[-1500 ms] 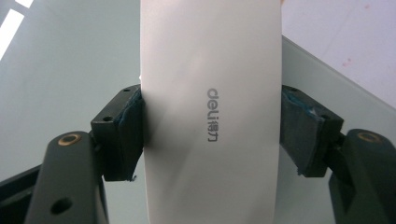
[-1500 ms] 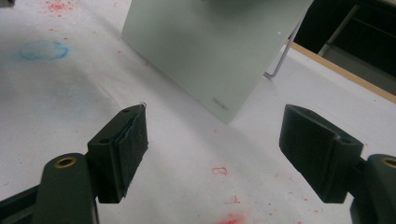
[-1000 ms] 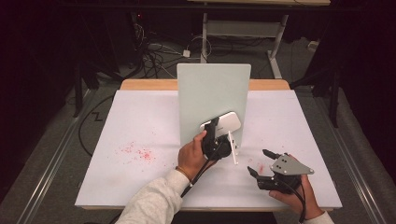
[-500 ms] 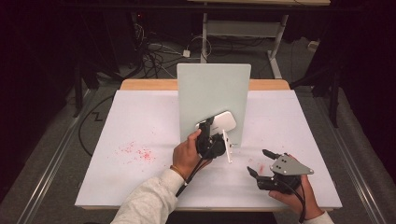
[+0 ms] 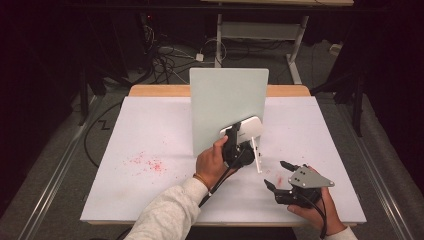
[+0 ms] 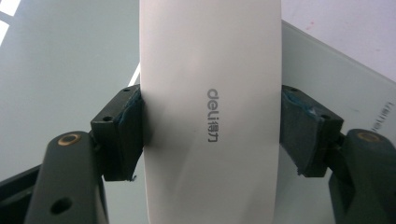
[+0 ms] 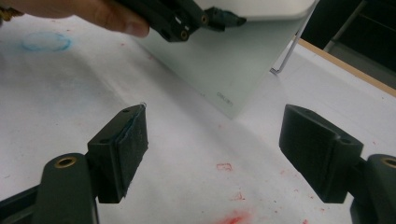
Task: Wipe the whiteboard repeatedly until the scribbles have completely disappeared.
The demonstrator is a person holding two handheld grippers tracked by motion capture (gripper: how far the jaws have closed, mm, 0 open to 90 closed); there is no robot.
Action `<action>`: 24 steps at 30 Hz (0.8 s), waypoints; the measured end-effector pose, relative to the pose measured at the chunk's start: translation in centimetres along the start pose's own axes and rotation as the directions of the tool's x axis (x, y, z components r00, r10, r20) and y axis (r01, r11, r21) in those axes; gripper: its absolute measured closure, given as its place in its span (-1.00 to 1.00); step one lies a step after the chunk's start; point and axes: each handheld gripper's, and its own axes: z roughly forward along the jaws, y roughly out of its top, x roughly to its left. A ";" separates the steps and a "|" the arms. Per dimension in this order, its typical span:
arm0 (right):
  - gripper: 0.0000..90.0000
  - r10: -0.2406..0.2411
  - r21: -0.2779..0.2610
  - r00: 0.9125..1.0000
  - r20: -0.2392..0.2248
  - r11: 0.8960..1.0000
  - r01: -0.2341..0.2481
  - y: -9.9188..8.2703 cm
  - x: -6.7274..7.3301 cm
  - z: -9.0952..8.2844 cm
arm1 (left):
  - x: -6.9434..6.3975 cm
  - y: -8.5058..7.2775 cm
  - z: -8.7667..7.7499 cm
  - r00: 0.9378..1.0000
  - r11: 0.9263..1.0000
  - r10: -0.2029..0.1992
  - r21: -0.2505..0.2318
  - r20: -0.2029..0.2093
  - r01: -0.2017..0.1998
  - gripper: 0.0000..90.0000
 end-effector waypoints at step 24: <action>-0.46 0.007 -0.018 1.000 0.015 1.000 -0.006 0.0 -0.2 -0.2 | -0.9 -5.8 -1.4 0.999 0.996 0.016 0.083 0.040 -0.019 -0.35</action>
